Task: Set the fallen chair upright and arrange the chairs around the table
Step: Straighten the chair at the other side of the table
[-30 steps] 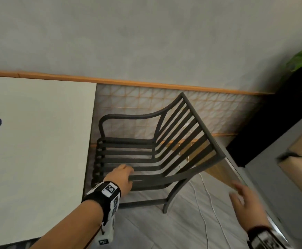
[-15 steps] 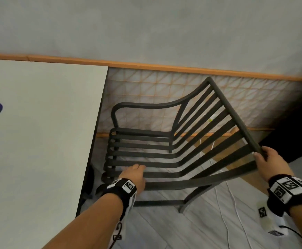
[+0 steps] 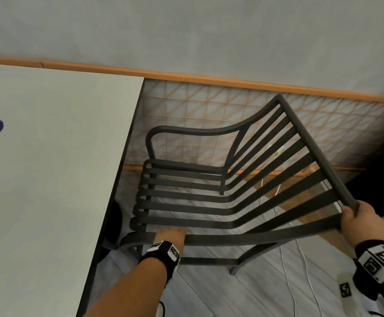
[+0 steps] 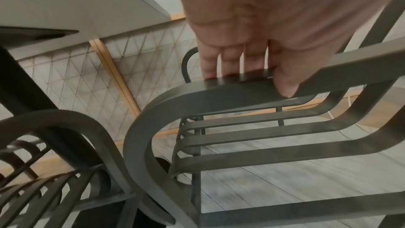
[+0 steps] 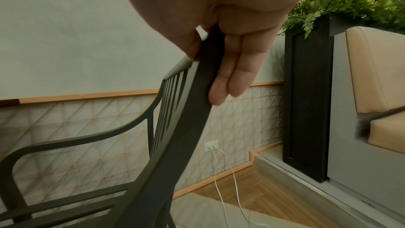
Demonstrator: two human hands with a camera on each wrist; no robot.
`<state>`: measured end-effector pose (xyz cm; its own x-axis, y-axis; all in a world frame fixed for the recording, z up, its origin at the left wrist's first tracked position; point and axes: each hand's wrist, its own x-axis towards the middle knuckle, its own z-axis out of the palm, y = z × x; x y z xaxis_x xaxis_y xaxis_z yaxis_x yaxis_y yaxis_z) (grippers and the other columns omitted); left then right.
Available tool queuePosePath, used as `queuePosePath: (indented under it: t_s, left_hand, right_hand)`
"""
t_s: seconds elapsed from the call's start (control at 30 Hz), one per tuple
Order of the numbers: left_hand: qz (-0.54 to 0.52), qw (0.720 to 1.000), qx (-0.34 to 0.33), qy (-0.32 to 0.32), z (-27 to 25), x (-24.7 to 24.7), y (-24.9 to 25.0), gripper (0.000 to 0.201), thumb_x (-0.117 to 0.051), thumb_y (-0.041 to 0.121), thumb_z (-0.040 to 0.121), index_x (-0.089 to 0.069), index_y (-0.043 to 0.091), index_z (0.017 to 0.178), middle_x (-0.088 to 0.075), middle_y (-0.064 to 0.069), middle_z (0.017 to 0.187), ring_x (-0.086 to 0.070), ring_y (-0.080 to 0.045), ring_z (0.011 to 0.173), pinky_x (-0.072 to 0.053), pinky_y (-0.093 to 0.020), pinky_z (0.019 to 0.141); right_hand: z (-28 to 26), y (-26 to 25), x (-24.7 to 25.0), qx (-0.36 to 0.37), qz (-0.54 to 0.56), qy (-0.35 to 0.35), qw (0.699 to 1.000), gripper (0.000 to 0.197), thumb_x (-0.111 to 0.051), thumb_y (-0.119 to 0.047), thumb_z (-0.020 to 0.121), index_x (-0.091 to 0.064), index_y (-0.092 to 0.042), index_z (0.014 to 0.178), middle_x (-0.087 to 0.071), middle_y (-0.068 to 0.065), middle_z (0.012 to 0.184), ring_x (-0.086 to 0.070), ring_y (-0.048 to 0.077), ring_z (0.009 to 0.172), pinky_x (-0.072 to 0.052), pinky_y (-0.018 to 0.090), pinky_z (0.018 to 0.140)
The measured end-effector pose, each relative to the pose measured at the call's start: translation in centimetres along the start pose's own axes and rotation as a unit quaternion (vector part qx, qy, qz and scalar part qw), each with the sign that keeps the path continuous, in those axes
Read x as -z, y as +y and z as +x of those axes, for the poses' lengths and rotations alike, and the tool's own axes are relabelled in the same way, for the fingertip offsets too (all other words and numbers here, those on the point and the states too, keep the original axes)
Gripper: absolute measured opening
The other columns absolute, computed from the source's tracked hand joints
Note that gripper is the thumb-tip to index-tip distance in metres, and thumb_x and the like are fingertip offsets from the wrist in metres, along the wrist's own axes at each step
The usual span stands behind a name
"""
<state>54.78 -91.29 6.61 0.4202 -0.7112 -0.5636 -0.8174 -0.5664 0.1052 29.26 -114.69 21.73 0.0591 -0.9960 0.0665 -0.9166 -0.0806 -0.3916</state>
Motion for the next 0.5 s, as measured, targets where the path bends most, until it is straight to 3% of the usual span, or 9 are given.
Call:
queuePosePath:
  t_s: [0.2, 0.33, 0.43, 0.5]
  left_hand:
    - [0.016, 1.000, 0.015, -0.010, 0.0, 0.1, 0.1, 0.040, -0.044, 0.009, 0.096, -0.041, 0.010, 0.136, -0.050, -0.015, 0.140, -0.047, -0.033, 0.129, -0.035, -0.048, 0.111]
    - [0.018, 0.999, 0.028, -0.020, 0.0, 0.1, -0.7, 0.041, -0.043, 0.011, 0.097, -0.038, 0.009, 0.137, -0.047, -0.017, 0.141, -0.045, -0.036, 0.130, -0.037, -0.050, 0.109]
    - [0.012, 0.999, 0.044, -0.028, 0.1, 0.0, -1.7, 0.043, -0.045, 0.012, 0.097, -0.037, 0.010, 0.139, -0.045, -0.017, 0.142, -0.044, -0.036, 0.131, -0.036, -0.051, 0.110]
    - [0.009, 0.998, 0.056, -0.027, 0.1, 0.0, -2.3, 0.044, -0.045, 0.013, 0.097, -0.037, 0.011, 0.139, -0.045, -0.017, 0.143, -0.043, -0.036, 0.132, -0.034, -0.053, 0.111]
  right_hand:
    - [2.5, 4.3, -2.8, -0.008, -0.044, 0.000, 0.999, 0.020, -0.041, -0.041, 0.089, -0.041, -0.026, 0.103, -0.062, 0.011, 0.065, -0.061, 0.031, 0.055, -0.057, 0.050, 0.058]
    - [-0.8, 0.5, -0.7, 0.013, -0.034, -0.006, 0.999, 0.011, -0.044, -0.032, 0.092, -0.042, -0.021, 0.090, -0.061, 0.015, 0.068, -0.058, 0.032, 0.057, -0.055, 0.046, 0.061]
    - [-1.7, -1.1, -0.2, 0.035, -0.007, -0.017, 0.999, 0.016, -0.045, -0.025, 0.093, -0.050, -0.011, 0.098, -0.059, 0.019, 0.073, -0.051, 0.029, 0.059, -0.045, 0.038, 0.060]
    - [-1.9, -1.6, -0.5, 0.044, 0.003, -0.032, 0.999, 0.019, -0.044, -0.025, 0.094, -0.050, -0.010, 0.104, -0.062, 0.018, 0.073, -0.053, 0.029, 0.061, -0.045, 0.038, 0.062]
